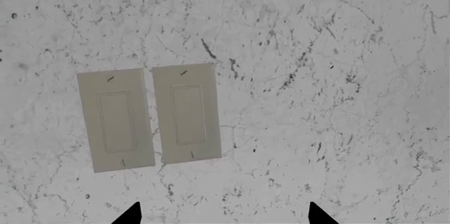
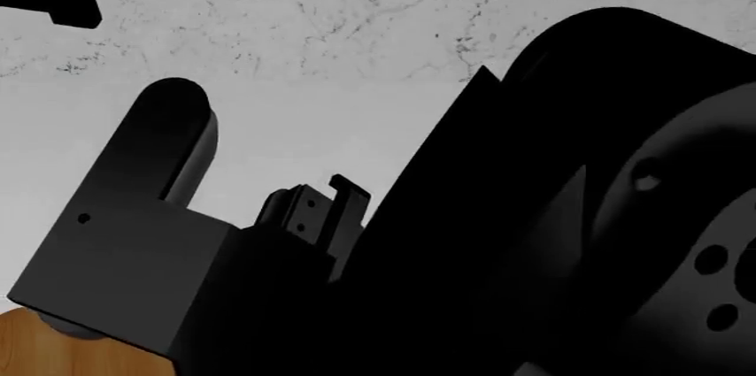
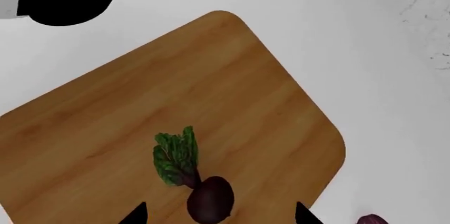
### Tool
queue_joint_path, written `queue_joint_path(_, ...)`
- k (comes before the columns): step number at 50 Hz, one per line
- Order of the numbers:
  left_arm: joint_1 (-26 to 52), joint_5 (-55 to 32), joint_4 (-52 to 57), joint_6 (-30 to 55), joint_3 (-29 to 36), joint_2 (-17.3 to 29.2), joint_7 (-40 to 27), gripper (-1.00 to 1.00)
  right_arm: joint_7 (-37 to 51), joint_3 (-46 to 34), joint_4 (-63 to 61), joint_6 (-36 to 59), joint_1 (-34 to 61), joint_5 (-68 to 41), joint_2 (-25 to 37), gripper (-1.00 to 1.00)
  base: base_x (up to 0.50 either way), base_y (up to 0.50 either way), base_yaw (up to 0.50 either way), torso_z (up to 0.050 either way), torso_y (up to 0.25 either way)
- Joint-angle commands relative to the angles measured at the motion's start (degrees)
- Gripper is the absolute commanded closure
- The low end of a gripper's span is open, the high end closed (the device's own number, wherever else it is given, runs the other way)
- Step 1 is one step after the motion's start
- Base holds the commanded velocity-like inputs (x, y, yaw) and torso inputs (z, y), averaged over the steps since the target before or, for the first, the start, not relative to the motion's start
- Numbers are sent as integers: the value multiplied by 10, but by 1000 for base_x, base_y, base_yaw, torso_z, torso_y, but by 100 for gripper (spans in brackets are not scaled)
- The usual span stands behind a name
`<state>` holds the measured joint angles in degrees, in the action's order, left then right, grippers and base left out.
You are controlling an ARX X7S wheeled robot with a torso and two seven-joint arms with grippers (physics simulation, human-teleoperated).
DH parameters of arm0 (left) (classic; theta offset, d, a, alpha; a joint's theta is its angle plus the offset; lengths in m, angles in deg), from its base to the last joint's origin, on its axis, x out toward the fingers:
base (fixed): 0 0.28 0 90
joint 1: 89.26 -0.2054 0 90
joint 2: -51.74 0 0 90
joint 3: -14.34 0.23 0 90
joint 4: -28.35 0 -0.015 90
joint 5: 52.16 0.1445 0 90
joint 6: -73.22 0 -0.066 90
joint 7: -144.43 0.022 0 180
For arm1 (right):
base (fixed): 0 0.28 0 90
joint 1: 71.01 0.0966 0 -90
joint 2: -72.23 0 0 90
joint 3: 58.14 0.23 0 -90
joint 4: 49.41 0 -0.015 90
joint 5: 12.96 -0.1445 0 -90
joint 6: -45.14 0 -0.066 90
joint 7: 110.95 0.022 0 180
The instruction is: Clear the non-vegetable object off the cutting board and place the vegetables onto it.
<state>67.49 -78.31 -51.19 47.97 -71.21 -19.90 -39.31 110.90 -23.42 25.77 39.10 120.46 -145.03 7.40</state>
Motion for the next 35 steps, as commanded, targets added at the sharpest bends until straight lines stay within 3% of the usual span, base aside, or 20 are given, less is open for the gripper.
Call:
queue_joint_path(1, 0, 1, -3, -6, 5, 2, -1, -100, -40, 20, 11, 23, -30, 53, -14, -100, 0, 0, 0, 0, 0)
queue_joint_path(35, -9, -1, -8, -14, 5, 8, -7, -100, -135, 18, -2, 20, -98, 165, -19, -100, 0, 0, 0, 0, 0)
